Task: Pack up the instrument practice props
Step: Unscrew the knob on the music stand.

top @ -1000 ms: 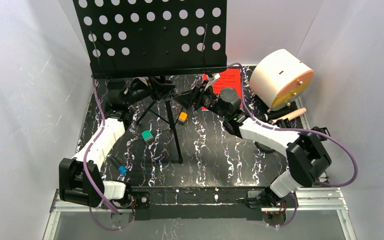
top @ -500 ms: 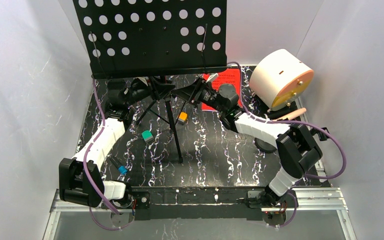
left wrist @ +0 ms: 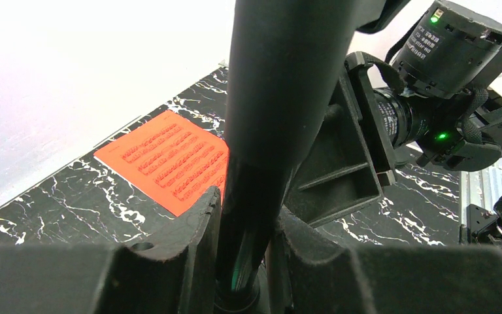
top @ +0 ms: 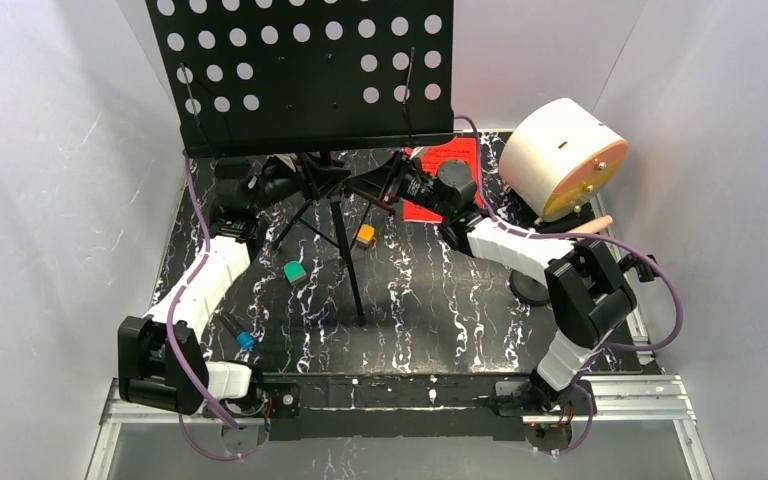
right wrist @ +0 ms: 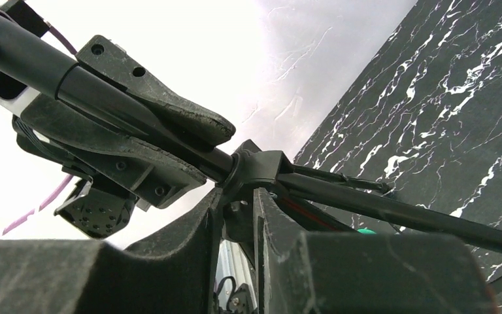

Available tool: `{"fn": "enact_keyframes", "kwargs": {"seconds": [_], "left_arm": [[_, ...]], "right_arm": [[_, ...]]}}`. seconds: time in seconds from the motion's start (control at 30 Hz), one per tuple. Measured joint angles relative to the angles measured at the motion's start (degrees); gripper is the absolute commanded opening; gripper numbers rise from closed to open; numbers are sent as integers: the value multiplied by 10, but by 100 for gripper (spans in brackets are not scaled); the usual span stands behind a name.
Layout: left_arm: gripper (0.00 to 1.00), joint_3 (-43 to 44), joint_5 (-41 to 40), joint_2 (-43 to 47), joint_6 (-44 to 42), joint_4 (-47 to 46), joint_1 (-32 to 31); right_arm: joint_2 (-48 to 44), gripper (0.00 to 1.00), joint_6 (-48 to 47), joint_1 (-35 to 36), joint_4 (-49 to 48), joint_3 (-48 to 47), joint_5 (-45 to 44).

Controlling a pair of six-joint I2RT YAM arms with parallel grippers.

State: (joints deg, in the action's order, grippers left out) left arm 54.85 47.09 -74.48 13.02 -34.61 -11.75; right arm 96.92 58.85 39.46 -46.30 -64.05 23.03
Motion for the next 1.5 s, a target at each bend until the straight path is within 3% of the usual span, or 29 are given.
{"fn": "enact_keyframes", "kwargs": {"seconds": [0.2, 0.53, 0.8, 1.07, 1.5], "left_arm": [[0, 0, 0, 0, 0, 0, 0], [0, 0, -2, 0, 0, 0, 0], [0, 0, -9, 0, -2, -1, -3], [0, -7, -9, -1, -10, -14, -16], [0, -7, -9, -8, -13, -25, -30]], "right_arm": [[-2, 37, -68, 0, 21, -7, 22], [-76, 59, -268, 2, 70, 14, 33], [-114, 66, -360, 4, 19, 70, -17], [-73, 68, -380, -19, -45, 55, 6], [17, 70, -343, -27, -121, -85, 110]]}}
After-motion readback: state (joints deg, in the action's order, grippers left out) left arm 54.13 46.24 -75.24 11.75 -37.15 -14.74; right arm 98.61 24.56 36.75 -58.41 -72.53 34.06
